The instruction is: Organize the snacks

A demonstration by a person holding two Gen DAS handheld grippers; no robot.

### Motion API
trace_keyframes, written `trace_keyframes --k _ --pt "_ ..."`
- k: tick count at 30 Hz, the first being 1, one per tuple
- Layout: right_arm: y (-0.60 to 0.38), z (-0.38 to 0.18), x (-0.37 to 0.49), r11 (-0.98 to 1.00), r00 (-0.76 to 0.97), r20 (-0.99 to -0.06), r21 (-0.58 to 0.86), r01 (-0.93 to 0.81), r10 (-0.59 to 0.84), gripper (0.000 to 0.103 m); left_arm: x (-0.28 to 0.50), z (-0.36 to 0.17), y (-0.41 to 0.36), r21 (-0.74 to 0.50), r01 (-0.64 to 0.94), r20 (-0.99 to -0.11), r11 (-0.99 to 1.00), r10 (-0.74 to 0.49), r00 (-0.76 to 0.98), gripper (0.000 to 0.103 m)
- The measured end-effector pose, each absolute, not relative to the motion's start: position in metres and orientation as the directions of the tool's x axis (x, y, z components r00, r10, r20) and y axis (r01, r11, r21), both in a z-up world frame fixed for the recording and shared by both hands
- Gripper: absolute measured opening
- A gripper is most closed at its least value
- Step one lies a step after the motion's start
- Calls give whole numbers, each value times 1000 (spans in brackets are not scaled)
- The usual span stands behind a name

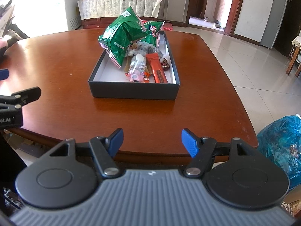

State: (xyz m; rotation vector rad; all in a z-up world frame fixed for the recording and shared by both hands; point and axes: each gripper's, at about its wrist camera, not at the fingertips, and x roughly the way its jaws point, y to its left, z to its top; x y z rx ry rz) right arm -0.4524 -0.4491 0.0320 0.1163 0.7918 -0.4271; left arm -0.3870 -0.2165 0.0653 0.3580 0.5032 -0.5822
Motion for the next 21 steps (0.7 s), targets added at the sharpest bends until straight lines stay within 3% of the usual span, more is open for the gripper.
trace_keyframes --k 21 --pt "-452 30 -451 916 609 -732 -50 399 -305 70 -386 62 -219 182 603 -550 777 -428 717 102"
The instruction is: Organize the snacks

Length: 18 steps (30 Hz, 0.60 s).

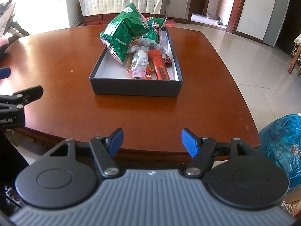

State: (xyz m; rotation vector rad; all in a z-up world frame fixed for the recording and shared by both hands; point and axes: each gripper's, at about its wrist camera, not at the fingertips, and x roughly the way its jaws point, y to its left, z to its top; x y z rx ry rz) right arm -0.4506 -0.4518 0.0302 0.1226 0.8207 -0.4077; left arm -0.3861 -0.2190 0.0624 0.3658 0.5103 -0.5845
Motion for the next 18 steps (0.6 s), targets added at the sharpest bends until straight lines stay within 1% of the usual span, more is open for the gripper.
trace_keyframes --k 13,18 --pt "-452 30 -449 917 608 -734 -50 395 -302 70 -385 62 -220 177 604 -552 777 -429 715 102" --pt "-452 30 -449 917 608 -734 -50 395 -302 70 -388 63 -221 177 600 -536 780 -435 723 102"
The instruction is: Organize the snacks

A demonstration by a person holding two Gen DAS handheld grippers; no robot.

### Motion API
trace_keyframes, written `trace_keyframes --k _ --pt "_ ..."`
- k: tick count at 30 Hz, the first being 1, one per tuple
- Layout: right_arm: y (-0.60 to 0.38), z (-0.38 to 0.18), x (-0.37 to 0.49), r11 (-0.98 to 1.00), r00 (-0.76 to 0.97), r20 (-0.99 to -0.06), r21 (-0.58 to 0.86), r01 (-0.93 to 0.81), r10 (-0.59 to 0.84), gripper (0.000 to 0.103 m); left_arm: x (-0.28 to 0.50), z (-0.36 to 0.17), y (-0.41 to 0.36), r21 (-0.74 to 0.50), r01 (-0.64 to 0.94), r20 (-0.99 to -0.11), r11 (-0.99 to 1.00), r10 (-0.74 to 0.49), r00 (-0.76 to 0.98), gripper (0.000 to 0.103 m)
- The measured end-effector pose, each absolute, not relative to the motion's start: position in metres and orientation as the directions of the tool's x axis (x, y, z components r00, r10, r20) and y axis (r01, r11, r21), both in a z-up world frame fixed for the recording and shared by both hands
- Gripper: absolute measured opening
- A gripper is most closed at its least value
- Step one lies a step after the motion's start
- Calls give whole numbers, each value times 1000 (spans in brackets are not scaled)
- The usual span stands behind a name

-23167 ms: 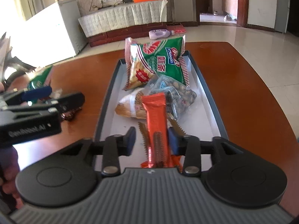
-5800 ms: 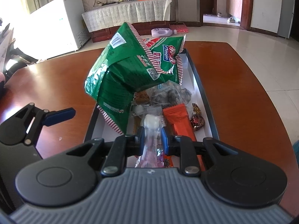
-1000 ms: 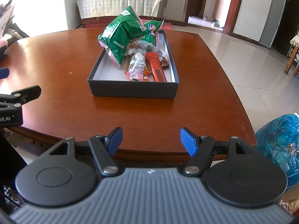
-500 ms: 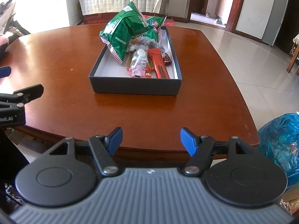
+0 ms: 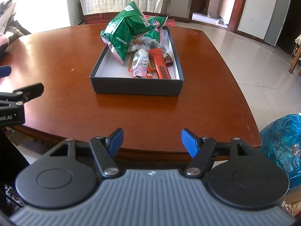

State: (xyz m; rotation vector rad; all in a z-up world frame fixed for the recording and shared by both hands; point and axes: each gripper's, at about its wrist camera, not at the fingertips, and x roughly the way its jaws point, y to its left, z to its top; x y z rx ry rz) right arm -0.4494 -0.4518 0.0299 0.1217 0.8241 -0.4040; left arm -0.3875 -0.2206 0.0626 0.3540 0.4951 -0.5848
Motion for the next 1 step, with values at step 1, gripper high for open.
trace_keyframes --k 1 --pt "-452 30 -449 917 608 -734 -50 395 -302 70 -388 63 -221 174 607 -538 776 -441 718 102"
